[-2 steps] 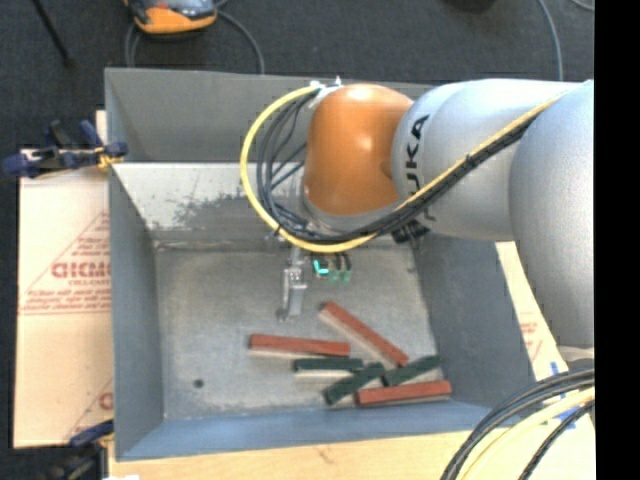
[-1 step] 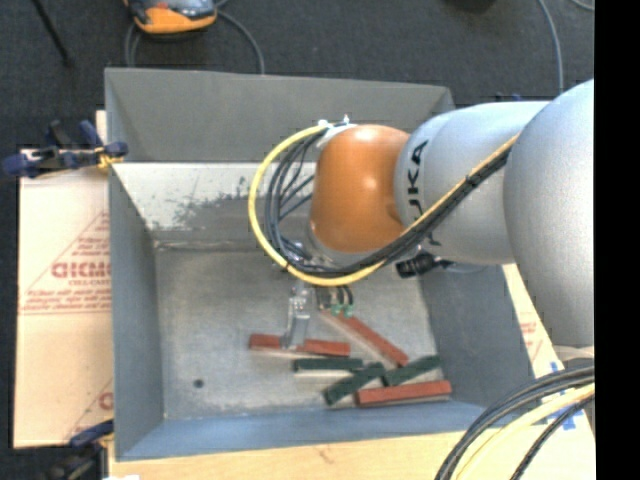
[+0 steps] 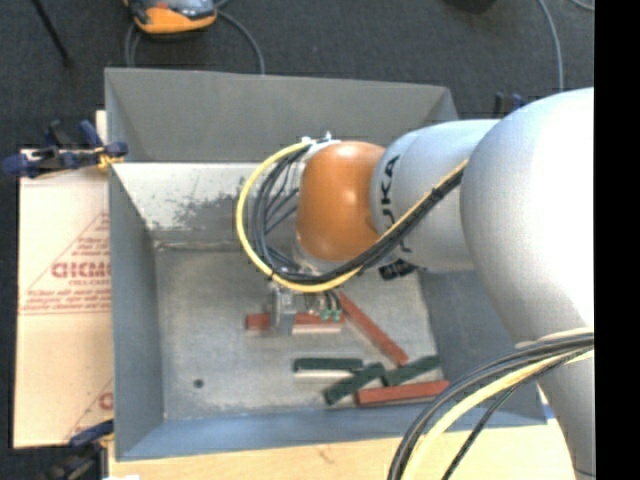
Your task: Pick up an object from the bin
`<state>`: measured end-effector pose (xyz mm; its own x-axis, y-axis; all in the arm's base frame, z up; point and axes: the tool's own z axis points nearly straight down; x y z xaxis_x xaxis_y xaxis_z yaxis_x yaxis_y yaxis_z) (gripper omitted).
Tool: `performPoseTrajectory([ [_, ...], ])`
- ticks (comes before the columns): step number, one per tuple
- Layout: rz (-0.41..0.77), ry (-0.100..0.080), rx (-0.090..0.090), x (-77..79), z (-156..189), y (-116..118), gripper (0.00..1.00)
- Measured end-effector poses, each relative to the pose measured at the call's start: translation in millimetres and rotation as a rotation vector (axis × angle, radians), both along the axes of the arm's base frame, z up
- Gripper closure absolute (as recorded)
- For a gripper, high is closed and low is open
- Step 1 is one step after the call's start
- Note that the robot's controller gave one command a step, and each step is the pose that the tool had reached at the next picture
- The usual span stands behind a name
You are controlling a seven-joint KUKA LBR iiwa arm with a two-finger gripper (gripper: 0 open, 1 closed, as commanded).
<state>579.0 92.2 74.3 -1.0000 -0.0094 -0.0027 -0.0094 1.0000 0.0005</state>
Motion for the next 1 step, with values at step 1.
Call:
performPoseTrajectory([
  [1,-0.002,-0.002,0.002,-0.7,-2.4,0.7,0.00],
])
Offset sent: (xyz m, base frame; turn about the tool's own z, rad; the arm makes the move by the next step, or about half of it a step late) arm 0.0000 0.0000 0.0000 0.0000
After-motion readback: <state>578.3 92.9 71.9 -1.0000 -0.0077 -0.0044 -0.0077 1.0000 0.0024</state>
